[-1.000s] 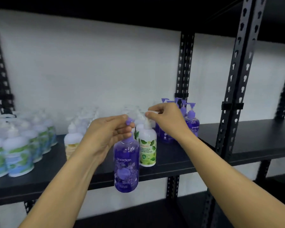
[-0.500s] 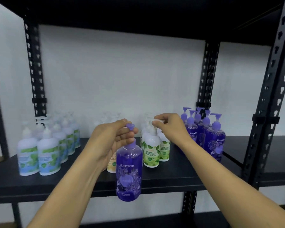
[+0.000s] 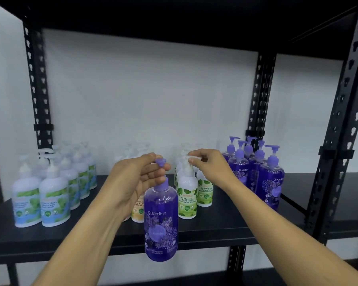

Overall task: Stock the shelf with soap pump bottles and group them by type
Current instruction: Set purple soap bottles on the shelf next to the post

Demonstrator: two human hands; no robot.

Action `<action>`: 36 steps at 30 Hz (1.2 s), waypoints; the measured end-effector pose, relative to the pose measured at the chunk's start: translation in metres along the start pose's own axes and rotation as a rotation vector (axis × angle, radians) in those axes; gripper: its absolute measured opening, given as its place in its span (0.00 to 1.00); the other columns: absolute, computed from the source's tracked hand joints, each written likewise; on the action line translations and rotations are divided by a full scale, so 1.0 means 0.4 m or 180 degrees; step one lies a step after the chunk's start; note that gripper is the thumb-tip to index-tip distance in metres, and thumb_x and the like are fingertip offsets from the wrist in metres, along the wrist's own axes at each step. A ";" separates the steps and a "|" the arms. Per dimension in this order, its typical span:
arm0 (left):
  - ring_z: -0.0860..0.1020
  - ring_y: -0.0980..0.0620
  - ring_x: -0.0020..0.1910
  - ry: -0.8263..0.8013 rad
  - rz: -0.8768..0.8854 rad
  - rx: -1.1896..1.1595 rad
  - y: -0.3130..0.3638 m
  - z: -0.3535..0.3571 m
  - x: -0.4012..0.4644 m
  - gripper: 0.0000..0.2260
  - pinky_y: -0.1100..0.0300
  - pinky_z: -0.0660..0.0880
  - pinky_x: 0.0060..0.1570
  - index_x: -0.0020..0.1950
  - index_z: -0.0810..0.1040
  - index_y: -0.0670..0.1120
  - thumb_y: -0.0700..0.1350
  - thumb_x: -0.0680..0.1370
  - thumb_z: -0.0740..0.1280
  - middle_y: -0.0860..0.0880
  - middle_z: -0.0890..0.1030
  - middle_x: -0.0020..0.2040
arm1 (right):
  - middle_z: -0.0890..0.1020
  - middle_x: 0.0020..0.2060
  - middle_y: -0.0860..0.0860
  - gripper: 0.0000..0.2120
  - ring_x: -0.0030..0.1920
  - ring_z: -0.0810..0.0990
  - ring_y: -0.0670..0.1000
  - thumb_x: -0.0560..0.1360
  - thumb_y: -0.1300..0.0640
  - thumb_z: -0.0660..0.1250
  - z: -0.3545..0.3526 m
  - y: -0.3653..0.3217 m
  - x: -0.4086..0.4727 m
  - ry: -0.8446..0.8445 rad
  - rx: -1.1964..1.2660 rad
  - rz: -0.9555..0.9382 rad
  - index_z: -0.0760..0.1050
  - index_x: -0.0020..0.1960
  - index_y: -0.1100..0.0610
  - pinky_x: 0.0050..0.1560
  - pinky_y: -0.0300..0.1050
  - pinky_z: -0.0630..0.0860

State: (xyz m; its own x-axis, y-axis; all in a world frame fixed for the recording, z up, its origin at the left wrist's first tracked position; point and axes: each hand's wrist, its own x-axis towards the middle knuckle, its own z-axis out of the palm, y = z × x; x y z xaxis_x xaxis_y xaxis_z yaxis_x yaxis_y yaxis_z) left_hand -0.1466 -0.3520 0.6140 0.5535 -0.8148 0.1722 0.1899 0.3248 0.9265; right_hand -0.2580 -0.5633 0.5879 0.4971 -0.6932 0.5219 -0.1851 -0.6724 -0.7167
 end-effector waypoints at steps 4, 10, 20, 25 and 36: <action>0.81 0.54 0.31 0.0003 -0.0005 0.0005 0.000 -0.005 0.000 0.10 0.64 0.79 0.32 0.50 0.81 0.35 0.41 0.80 0.64 0.39 0.85 0.42 | 0.84 0.52 0.46 0.11 0.48 0.79 0.42 0.77 0.55 0.71 0.009 0.010 -0.002 0.0039 0.0166 -0.0005 0.82 0.59 0.52 0.50 0.36 0.73; 0.81 0.54 0.31 0.0040 -0.0048 -0.0001 -0.003 -0.015 -0.005 0.10 0.64 0.79 0.32 0.50 0.80 0.36 0.41 0.80 0.64 0.39 0.85 0.42 | 0.82 0.50 0.49 0.21 0.51 0.80 0.46 0.77 0.53 0.71 0.022 0.019 -0.051 0.0342 0.0340 0.0110 0.74 0.69 0.51 0.47 0.30 0.72; 0.82 0.54 0.32 0.0055 -0.0070 0.0046 -0.006 -0.017 -0.015 0.10 0.64 0.80 0.33 0.51 0.80 0.36 0.41 0.81 0.64 0.40 0.85 0.42 | 0.77 0.58 0.46 0.33 0.56 0.77 0.46 0.68 0.53 0.80 0.115 0.082 -0.176 0.0352 -0.0139 0.0216 0.70 0.68 0.51 0.53 0.41 0.76; 0.82 0.53 0.32 0.0058 -0.0067 0.0081 -0.003 -0.018 -0.023 0.08 0.64 0.81 0.35 0.51 0.80 0.35 0.38 0.79 0.64 0.39 0.85 0.43 | 0.78 0.57 0.45 0.29 0.55 0.78 0.43 0.69 0.57 0.79 0.087 0.092 -0.169 0.0060 0.0104 0.0259 0.72 0.67 0.49 0.50 0.33 0.75; 0.82 0.53 0.32 0.0018 -0.0044 0.0151 0.001 -0.006 -0.032 0.08 0.63 0.80 0.34 0.51 0.80 0.36 0.39 0.79 0.63 0.39 0.85 0.42 | 0.79 0.60 0.46 0.29 0.56 0.79 0.45 0.71 0.57 0.78 0.076 0.104 -0.166 -0.0107 0.0163 0.0206 0.72 0.68 0.49 0.55 0.42 0.79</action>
State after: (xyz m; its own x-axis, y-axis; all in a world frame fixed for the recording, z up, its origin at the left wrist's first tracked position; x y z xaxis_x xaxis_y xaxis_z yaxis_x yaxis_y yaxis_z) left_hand -0.1515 -0.3403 0.6114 0.5558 -0.8163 0.1574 0.1590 0.2902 0.9437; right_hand -0.2730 -0.5374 0.5092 0.5138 -0.7251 0.4586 -0.1746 -0.6117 -0.7716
